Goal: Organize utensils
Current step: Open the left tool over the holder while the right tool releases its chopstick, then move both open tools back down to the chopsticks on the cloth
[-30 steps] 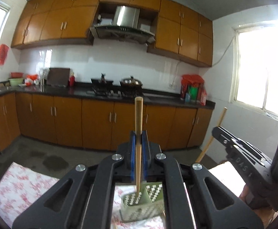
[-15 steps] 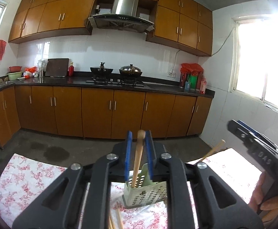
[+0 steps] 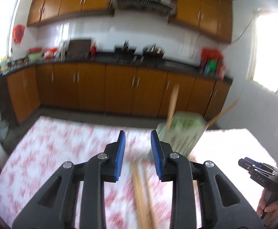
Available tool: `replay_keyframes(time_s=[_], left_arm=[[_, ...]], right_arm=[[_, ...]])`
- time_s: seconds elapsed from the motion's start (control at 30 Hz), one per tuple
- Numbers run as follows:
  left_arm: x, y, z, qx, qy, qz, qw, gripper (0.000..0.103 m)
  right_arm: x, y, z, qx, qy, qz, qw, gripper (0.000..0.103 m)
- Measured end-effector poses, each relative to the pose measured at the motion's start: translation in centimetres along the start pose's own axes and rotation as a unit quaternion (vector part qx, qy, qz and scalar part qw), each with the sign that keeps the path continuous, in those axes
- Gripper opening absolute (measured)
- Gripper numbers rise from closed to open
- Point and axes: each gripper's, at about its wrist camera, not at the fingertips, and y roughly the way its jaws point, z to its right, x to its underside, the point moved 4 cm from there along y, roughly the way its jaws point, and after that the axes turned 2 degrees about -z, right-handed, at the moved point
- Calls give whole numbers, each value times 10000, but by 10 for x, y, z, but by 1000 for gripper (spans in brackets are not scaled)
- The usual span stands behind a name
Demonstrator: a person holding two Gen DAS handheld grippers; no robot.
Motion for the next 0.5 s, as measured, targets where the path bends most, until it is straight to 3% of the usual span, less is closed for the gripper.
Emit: replay_keyframes(time_s=[0.1,0.2,0.5], left_arm=[[42,21,-13,-96,-24,-615,9981,29],[76,34,-21,-86,-42,-1023,9947,29],[125,54,-12,261,-59,-1706,9850,27]], right_arm=[[41,37,-6,-163,-61,-780,9968,19],[64,55,-19,-188,-225,-1126,9932,19],[76,65,-8,41,-134,-1237,9922,9]])
